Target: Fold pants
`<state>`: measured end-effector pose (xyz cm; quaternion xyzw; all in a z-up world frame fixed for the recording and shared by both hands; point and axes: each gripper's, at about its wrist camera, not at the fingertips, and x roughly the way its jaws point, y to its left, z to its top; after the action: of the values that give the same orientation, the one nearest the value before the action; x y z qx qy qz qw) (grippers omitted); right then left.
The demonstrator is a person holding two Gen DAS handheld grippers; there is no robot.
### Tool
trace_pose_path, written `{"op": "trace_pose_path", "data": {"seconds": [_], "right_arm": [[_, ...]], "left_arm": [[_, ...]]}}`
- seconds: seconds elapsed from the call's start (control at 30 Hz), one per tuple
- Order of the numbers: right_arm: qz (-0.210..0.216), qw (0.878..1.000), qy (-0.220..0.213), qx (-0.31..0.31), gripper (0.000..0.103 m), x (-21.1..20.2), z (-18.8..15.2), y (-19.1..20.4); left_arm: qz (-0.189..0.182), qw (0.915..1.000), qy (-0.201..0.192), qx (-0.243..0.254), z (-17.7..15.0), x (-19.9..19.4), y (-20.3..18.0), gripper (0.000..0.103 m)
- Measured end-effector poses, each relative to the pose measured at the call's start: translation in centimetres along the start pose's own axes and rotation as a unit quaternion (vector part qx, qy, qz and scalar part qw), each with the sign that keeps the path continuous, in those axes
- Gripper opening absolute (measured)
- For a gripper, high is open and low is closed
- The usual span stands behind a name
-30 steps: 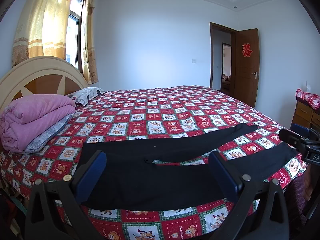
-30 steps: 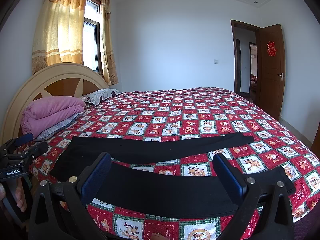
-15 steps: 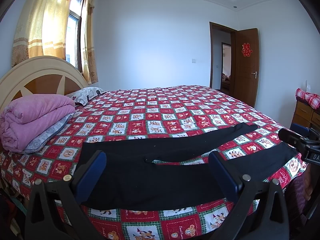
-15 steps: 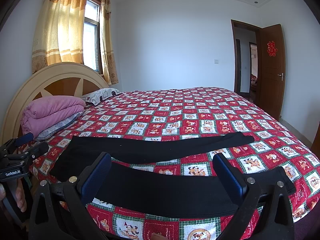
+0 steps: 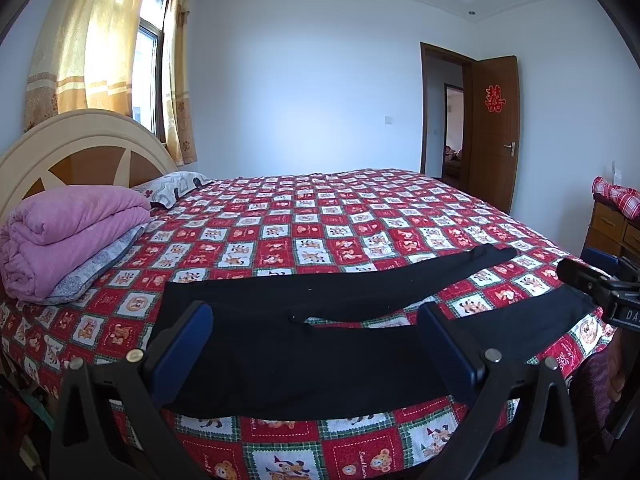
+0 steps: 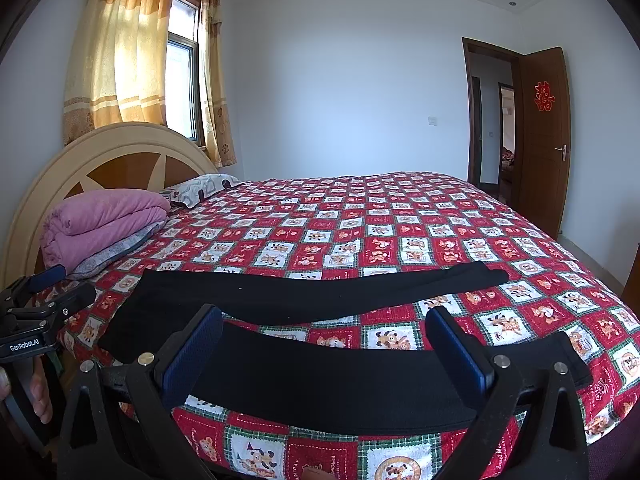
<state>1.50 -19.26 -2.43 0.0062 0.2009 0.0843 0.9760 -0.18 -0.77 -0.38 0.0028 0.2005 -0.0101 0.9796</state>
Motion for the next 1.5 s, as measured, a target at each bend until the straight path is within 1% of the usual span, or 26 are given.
{"op": "trace_pose_path", "data": {"seconds": [0.2, 0.47, 0.5, 0.57, 0.63, 0.7, 0.73, 0.77, 0.83, 0.87, 0.93, 1.0, 1.07, 1.1, 1.13, 1.17, 1.23, 1.27, 1.33, 1.4, 1.43, 1.47, 1.5], "right_arm": [[-0.001, 1.0, 0.006, -0.002, 0.102, 0.4, -0.2, 0.0], [-0.004, 1.0, 0.017, -0.005, 0.102, 1.2, -0.5, 0.3], [-0.005, 1.0, 0.019, -0.006, 0.102, 1.3, -0.5, 0.3], [-0.006, 1.0, 0.021, -0.008, 0.102, 1.6, -0.7, 0.2], [-0.013, 1.0, 0.025, -0.009, 0.102, 2.2, -0.9, -0.2], [-0.016, 0.999, 0.035, -0.005, 0.102, 3.1, -1.2, -0.8], [-0.016, 0.999, 0.044, 0.001, 0.102, 3.8, -1.5, -1.3], [-0.016, 0.998, 0.054, 0.009, 0.102, 4.5, -1.9, -1.8], [-0.019, 0.997, 0.074, 0.022, 0.102, 5.9, -2.9, -2.5], [-0.02, 0.996, 0.086, 0.028, 0.102, 6.7, -3.5, -2.9], [-0.026, 0.994, 0.105, 0.035, 0.102, 8.2, -4.8, -3.5], [-0.031, 0.992, 0.119, 0.034, 0.102, 9.4, -5.8, -3.8], [-0.039, 0.991, 0.127, 0.028, 0.102, 10.4, -6.7, -4.0], [-0.043, 0.991, 0.127, 0.024, 0.102, 10.6, -7.0, -4.1], [-0.048, 0.991, 0.127, 0.021, 0.102, 10.8, -7.3, -4.2], [-0.052, 0.99, 0.127, 0.019, 0.102, 11.1, -7.6, -4.4], [-0.058, 0.99, 0.13, 0.018, 0.102, 11.6, -7.9, -4.9], [-0.06, 0.989, 0.134, 0.019, 0.102, 11.9, -8.0, -5.2], [-0.064, 0.988, 0.141, 0.022, 0.102, 12.6, -8.0, -5.7], [-0.069, 0.986, 0.151, 0.02, 0.102, 13.4, -7.8, -6.4], [-0.074, 0.985, 0.154, 0.016, 0.102, 13.9, -7.6, -6.8], [-0.078, 0.985, 0.155, 0.012, 0.102, 14.2, -7.3, -7.2], [-0.08, 0.984, 0.157, 0.008, 0.102, 14.8, -7.0, -7.7]], "left_arm": [[-0.002, 1.0, 0.007, -0.002, -0.9, 0.8, -0.2, 0.103], [-0.002, 0.9998, 0.02, -0.003, -1.4, 2.0, 0.2, 0.103], [0.003, 0.9998, 0.02, 0.0, -1.6, 2.4, 0.4, 0.103], [0.027, 0.9992, 0.03, 0.005, -1.9, 3.8, 1.5, 0.103], [0.05, 0.9981, 0.035, 0.001, -2.1, 5.0, 3.1, 0.103], [0.087, 0.9955, 0.038, -0.005, -2.5, 6.7, 5.8, 0.103], [0.103, 0.9937, 0.044, -0.008, -2.6, 7.6, 7.1, 0.103], [0.116, 0.9912, 0.06, -0.019, -2.7, 9.0, 9.3, 0.103], [0.131, 0.9873, 0.079, -0.043, -2.8, 11.2, 12.8, 0.103], [0.135, 0.9858, 0.086, -0.05, -2.9, 12.1, 13.9, 0.103], [0.142, 0.9802, 0.116, -0.075, -3.2, 15.1, 17.7, 0.103], [0.137, 0.9781, 0.127, -0.093, -3.2, 17.1, 19.9, 0.102], [0.134, 0.9781, 0.134, -0.086, -3.1, 19.4, 21.5, 0.097], [0.134, 0.9778, 0.14, -0.081, -3.0, 20.5, 22.0, 0.096], [0.131, 0.977, 0.148, -0.08, -2.9, 21.9, 22.6, 0.094], [0.129, 0.9762, 0.155, -0.079, -2.7, 23.2, 23.2, 0.086], [0.119, 0.9749, 0.174, -0.071, -2.5, 25.6, 24.0, 0.082], [0.116, 0.9737, 0.185, -0.068, -2.4, 27.2, 24.5, 0.077], [0.102, 0.9728, 0.196, -0.07, -2.4, 29.1, 25.2, 0.068], [0.093, 0.9696, 0.214, -0.074, -2.5, 31.2, 25.8, 0.067], [0.084, 0.9685, 0.221, -0.078, -2.6, 31.8, 26.0, 0.064], [0.072, 0.9669, 0.23, -0.085, -2.8, 32.4, 26.1, 0.052], [0.052, 0.9655, 0.238, -0.092, -3.1, 32.9, 26.2, 0.043]]}}
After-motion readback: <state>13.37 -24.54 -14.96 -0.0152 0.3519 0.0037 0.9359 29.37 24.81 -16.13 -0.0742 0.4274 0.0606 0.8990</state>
